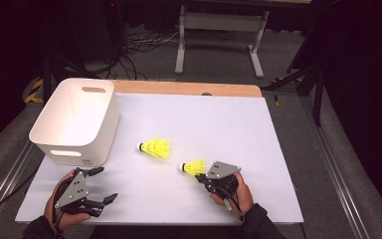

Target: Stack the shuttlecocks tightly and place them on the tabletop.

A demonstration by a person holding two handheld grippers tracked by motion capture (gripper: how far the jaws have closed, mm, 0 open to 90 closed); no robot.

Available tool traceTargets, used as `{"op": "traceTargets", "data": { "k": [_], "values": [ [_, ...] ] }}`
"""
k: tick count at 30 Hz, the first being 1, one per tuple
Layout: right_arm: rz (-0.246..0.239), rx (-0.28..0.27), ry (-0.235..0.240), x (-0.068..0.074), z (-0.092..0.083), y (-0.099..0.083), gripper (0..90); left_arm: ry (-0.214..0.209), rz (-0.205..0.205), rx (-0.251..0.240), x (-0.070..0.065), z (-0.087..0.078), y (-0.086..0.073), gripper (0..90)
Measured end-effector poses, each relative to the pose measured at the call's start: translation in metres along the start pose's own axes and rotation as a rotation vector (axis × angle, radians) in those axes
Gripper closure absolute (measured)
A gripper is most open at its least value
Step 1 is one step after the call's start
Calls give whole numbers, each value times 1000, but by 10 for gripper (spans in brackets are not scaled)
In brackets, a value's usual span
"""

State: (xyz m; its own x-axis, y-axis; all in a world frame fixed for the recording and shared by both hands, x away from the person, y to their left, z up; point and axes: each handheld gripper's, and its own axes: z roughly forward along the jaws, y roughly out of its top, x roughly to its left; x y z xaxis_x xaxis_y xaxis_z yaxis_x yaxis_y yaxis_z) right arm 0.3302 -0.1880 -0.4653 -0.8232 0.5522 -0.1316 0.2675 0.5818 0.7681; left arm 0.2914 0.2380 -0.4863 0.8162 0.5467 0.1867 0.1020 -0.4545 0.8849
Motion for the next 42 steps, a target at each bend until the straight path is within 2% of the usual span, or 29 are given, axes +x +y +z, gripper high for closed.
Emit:
{"op": "traceTargets", "data": {
  "k": [32,42],
  "values": [
    [-17,-62,-14,-1,-9,3,900,5,4,-1,-1,-1,0,97],
    [-6,-83,-29,-8,-11,6,900,4,5,-1,-1,-1,0,97]
  ]
}}
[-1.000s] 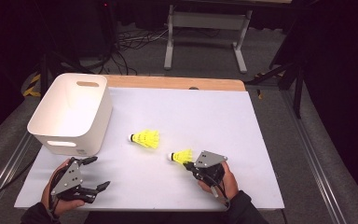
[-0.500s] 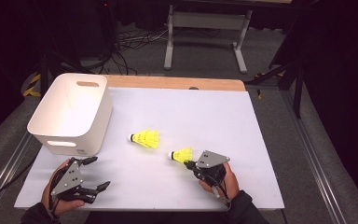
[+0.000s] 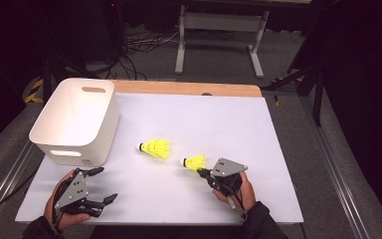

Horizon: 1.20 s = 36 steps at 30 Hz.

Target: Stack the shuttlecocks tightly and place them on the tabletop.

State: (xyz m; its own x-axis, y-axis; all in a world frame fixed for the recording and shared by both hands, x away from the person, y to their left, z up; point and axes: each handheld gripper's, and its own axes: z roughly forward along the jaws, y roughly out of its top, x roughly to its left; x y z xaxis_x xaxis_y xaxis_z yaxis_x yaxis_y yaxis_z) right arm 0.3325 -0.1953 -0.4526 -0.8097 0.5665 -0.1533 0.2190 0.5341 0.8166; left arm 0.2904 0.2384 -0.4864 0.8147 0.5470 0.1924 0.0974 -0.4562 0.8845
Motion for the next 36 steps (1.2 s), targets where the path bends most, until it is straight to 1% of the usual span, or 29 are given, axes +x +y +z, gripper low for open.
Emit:
{"op": "traceTargets", "data": {
  "k": [3,10,14,15,16,17,20,27,36],
  "values": [
    [10,-14,-6,-4,1,2,900,0,1,1,0,0,0,97],
    [27,-27,-19,-14,8,8,900,-2,1,2,-1,1,0,97],
    [22,-31,-23,-19,16,13,900,-4,1,2,-1,1,0,97],
    [22,-31,-23,-19,16,13,900,-3,1,2,-1,1,0,97],
    [20,-32,-20,-19,20,16,900,-2,1,2,-1,1,0,97],
    [20,-32,-20,-19,20,16,900,-2,1,2,-1,1,0,97],
    [14,-30,-19,-20,27,20,900,-3,0,1,-1,0,0,97],
    [10,-21,-2,-20,41,27,900,-4,0,1,-1,0,0,97],
    [19,-5,22,-18,57,31,900,-6,0,1,-1,0,0,97]
  ]
}}
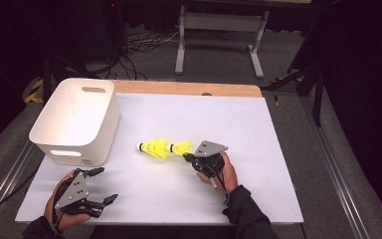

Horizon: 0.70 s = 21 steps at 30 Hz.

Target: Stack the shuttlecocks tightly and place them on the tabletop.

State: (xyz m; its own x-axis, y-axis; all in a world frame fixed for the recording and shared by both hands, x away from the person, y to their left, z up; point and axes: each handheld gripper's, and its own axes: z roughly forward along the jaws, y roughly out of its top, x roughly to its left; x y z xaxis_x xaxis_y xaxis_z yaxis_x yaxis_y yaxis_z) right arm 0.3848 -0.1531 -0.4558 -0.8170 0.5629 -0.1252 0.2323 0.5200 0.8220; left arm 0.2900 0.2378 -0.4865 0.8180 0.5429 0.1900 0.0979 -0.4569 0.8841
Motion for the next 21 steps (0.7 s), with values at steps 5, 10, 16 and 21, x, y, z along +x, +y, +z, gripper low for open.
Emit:
{"op": "traceTargets", "data": {
  "k": [5,10,16,21],
  "values": [
    [-5,13,13,5,8,5,900,-2,1,0,0,-1,0,98],
    [-27,28,18,9,16,11,900,-3,-3,-3,0,-1,0,98],
    [-42,50,18,12,24,19,900,-8,1,-4,-1,-1,0,99],
    [-34,44,25,12,29,24,900,-8,-2,-7,-1,-1,0,99]
  ]
}}
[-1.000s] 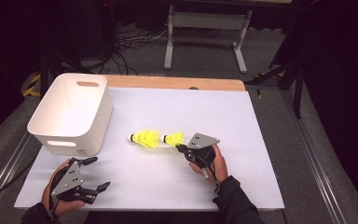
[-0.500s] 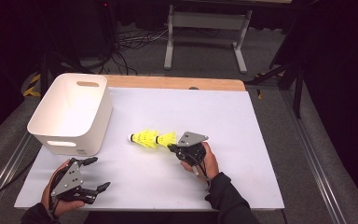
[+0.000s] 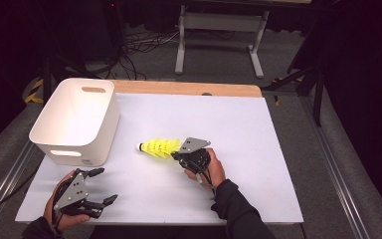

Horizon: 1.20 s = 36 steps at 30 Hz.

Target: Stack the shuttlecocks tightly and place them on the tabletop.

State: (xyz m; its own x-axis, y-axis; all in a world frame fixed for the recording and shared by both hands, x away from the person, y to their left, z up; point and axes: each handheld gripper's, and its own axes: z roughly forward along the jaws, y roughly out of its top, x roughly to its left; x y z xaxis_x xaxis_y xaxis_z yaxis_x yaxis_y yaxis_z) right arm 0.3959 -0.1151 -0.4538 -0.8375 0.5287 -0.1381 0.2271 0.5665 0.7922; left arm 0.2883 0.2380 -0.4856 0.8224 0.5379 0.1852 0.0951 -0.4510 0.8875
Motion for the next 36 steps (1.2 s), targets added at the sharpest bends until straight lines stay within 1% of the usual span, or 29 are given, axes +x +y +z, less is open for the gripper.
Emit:
{"op": "traceTargets", "data": {
  "k": [7,10,15,19,23,31,36],
  "values": [
    [-19,15,9,3,8,5,899,-2,6,-2,-1,0,0,99],
    [-10,16,12,4,10,7,897,-3,2,-6,0,-1,0,100],
    [-4,13,12,4,14,8,893,-6,8,-5,-1,-1,0,99],
    [-10,17,10,4,16,8,884,-7,5,-5,-1,-1,0,99],
    [-1,25,16,4,17,7,849,-6,5,-3,-1,0,0,98],
    [-6,42,15,5,18,6,802,-7,6,-1,-1,0,0,98],
    [3,48,12,5,19,4,747,-8,7,1,-1,0,0,98]
  ]
}}
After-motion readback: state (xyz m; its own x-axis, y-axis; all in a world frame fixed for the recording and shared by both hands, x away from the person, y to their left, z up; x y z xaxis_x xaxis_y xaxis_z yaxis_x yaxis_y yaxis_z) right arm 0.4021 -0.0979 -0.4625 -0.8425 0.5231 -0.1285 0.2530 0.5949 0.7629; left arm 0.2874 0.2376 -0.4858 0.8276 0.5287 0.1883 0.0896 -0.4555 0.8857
